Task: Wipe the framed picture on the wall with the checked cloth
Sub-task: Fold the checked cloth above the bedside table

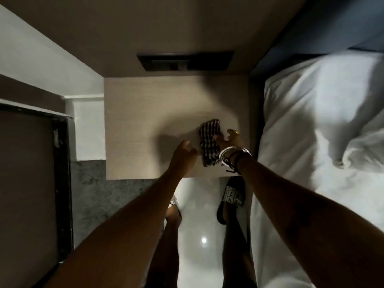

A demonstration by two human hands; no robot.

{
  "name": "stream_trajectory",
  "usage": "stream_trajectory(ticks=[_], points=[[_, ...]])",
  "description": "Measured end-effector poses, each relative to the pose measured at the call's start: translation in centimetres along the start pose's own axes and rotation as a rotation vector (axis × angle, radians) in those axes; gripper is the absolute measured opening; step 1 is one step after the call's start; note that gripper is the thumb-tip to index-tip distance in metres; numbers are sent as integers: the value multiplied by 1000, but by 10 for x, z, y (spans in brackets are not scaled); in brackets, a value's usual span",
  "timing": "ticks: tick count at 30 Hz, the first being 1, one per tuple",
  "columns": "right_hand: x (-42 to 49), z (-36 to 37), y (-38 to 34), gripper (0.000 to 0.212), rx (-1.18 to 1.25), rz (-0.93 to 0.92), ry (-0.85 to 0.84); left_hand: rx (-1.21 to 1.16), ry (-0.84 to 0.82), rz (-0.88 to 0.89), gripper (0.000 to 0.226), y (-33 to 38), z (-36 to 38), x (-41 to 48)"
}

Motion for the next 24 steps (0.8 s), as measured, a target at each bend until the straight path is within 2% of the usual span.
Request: stream_trajectory(ticks=[2,4,8,12,15,17,20,24], points=[[9,4,-4,62,-13,12,20,-87,-10,4,49,4,13,16],[20,11,0,38,27,32,29,-190,6,-9,41,7,27,33],[18,29,10,19,278,63,-119,-397,27,-112,27,5,53,40],[5,35,26,16,337,227,-316,-452,-33,-247,33,-4,57,30],[-18,32,28,24,389,280,-466,-562,-89,-300,22,-1,49,8],[-37,26,18,28,396,244,-518,-624,-100,-241,22,13,36,-4],[-81,9,-6,23,528,224,-609,-613,-128,-117,10,55,4,-27],[-157,-28,-56,26,652,164,-720,-664,-93,-12,14,134,-49,-65]])
Point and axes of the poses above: each hand's wrist, its own x-axis towards the middle knuckle, its own z-axis out of the palm, y = z × x, the point moved 9 cm from there along x, towards the middle knuckle, and after that the axes turned 15 degrees about z, right-handed, at the moved point
